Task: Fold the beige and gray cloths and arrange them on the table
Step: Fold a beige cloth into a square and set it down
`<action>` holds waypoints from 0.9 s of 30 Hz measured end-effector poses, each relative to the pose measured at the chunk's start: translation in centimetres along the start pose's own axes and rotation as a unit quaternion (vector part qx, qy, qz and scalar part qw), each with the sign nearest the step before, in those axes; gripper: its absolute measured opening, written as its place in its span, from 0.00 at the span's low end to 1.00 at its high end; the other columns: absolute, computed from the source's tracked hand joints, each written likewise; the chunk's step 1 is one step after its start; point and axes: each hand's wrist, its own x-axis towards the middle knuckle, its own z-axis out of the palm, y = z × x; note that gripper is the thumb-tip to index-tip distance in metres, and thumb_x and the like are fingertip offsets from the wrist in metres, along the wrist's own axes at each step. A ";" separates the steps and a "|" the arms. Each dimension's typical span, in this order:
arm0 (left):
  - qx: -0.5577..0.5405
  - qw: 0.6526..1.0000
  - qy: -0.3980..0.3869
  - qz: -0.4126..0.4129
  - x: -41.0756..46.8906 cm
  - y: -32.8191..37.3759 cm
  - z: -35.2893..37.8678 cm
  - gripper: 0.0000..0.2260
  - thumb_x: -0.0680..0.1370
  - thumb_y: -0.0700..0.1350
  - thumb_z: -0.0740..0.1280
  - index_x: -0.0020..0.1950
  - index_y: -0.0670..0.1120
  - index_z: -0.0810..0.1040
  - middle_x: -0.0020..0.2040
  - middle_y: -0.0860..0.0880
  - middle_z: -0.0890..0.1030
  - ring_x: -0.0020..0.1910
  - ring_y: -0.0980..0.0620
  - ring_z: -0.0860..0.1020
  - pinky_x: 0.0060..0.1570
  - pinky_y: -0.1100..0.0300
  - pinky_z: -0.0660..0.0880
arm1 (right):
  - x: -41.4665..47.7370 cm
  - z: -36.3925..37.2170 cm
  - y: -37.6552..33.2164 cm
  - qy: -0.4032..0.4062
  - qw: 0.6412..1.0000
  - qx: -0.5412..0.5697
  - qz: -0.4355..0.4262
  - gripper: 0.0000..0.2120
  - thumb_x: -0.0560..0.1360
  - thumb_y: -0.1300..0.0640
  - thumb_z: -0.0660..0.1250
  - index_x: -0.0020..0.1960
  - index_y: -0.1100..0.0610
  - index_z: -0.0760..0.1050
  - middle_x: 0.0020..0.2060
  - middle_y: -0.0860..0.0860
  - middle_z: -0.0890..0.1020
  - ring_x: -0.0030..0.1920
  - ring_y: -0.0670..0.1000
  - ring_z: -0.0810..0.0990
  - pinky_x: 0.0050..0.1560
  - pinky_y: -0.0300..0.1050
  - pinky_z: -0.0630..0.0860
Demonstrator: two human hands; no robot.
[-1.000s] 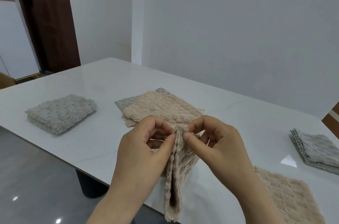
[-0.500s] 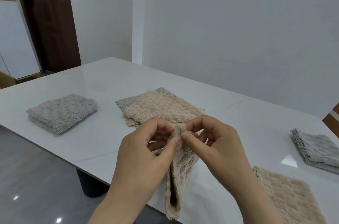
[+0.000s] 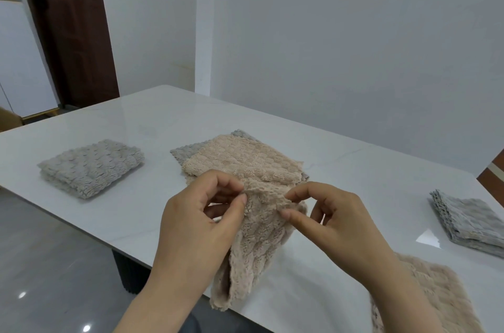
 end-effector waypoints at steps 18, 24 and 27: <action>0.018 1.000 0.020 0.016 1.4 -0.9 -2.3 0.12 0.71 0.35 0.72 0.40 0.54 0.80 0.38 0.55 0.83 0.37 0.59 0.80 0.37 0.75 0.73 | 1.5 0.2 1.6 -0.082 0.980 -0.175 -0.055 0.12 0.72 0.40 0.68 0.53 0.41 0.79 0.43 0.38 0.75 0.42 0.38 0.72 0.41 0.32 0.68; 0.021 0.999 0.013 0.021 1.9 -1.3 -2.6 0.12 0.71 0.36 0.72 0.40 0.55 0.80 0.38 0.55 0.83 0.37 0.59 0.80 0.37 0.75 0.72 | 1.6 0.3 1.6 -0.097 0.974 -0.190 -0.078 0.09 0.72 0.42 0.68 0.52 0.41 0.77 0.50 0.36 0.72 0.49 0.35 0.71 0.43 0.30 0.68; 0.013 1.000 0.009 0.024 2.0 -1.3 -2.6 0.12 0.71 0.36 0.72 0.39 0.54 0.80 0.37 0.55 0.82 0.35 0.59 0.80 0.36 0.75 0.71 | 1.9 0.7 1.7 -0.114 0.974 -0.177 -0.090 0.10 0.73 0.43 0.68 0.53 0.42 0.77 0.55 0.34 0.70 0.51 0.35 0.69 0.46 0.32 0.72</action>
